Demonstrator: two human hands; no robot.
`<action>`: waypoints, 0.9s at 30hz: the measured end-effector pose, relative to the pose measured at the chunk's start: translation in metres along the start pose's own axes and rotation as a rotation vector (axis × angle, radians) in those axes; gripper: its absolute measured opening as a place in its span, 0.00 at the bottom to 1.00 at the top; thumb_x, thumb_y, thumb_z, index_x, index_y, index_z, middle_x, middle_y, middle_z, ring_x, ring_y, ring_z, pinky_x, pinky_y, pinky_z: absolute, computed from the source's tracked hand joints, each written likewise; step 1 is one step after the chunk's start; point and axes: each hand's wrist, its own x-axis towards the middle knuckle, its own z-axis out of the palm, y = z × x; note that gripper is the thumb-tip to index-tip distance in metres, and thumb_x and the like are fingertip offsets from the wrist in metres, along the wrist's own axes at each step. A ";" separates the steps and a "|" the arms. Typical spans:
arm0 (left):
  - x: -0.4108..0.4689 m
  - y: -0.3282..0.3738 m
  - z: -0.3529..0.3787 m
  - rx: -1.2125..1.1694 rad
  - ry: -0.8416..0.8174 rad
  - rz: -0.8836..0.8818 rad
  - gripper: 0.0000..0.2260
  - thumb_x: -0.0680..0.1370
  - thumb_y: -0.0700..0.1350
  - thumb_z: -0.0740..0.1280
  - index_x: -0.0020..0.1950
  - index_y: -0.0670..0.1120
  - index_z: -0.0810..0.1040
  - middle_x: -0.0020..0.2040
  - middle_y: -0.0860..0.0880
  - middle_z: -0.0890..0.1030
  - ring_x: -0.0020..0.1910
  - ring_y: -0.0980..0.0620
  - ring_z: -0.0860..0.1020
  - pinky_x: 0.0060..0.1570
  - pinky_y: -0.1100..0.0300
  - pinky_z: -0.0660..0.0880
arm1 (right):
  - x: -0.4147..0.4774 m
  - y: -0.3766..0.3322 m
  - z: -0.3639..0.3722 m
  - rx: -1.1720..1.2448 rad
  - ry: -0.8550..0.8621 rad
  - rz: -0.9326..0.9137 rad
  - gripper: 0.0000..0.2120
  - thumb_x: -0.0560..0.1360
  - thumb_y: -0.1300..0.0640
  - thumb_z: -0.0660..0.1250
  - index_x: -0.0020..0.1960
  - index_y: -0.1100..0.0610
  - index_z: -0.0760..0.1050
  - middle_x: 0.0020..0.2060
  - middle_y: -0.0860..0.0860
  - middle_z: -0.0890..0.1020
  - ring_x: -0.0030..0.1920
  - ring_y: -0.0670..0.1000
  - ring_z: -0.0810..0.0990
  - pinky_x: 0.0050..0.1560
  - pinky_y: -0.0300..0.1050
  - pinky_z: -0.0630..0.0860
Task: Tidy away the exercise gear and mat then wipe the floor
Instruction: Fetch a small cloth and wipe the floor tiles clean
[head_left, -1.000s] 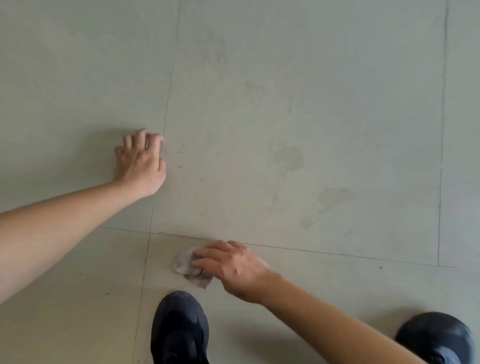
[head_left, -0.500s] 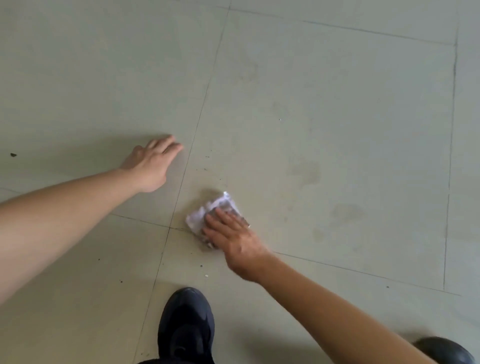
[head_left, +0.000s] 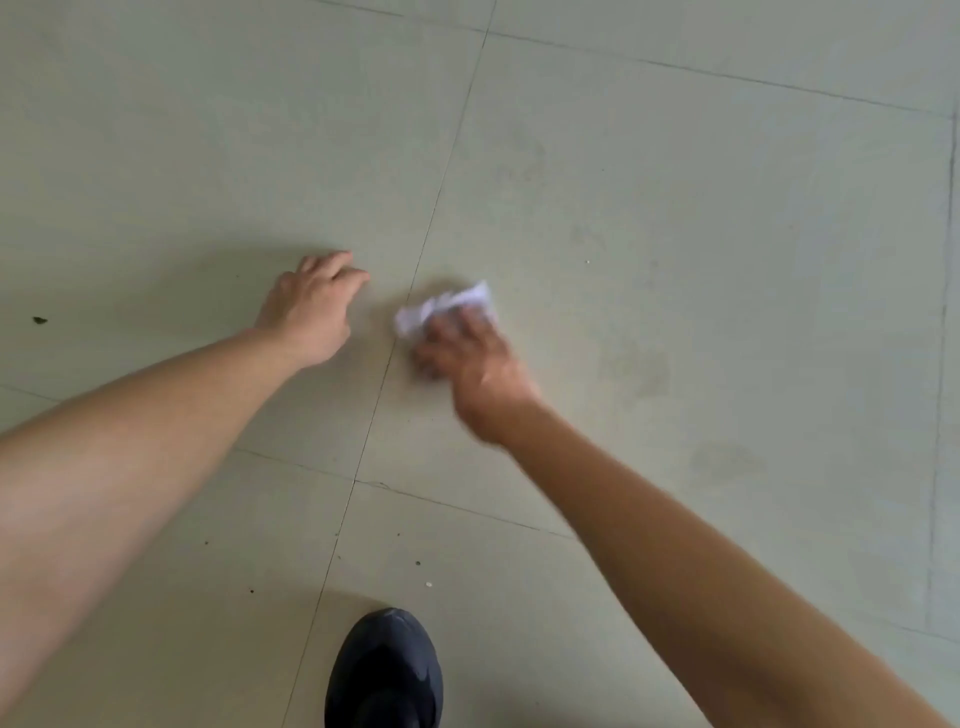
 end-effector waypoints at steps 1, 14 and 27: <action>0.006 -0.001 0.000 -0.010 0.009 -0.022 0.27 0.70 0.32 0.65 0.69 0.43 0.73 0.75 0.43 0.67 0.69 0.38 0.68 0.62 0.43 0.71 | -0.014 -0.017 0.012 0.017 -0.035 -0.189 0.24 0.76 0.63 0.55 0.68 0.53 0.77 0.72 0.57 0.73 0.74 0.66 0.65 0.76 0.57 0.59; 0.078 0.031 0.006 -0.053 0.142 -0.116 0.33 0.73 0.34 0.64 0.77 0.45 0.61 0.79 0.43 0.58 0.76 0.41 0.58 0.68 0.41 0.62 | 0.004 0.140 -0.056 0.055 0.171 0.609 0.29 0.73 0.63 0.54 0.73 0.50 0.72 0.76 0.51 0.68 0.77 0.57 0.62 0.72 0.55 0.66; 0.153 0.025 0.015 -0.155 0.322 -0.185 0.27 0.76 0.36 0.59 0.76 0.45 0.64 0.78 0.44 0.61 0.77 0.42 0.59 0.71 0.38 0.56 | 0.034 0.146 -0.037 -0.028 -0.015 -0.212 0.19 0.81 0.62 0.56 0.67 0.53 0.78 0.71 0.54 0.74 0.74 0.56 0.69 0.76 0.53 0.63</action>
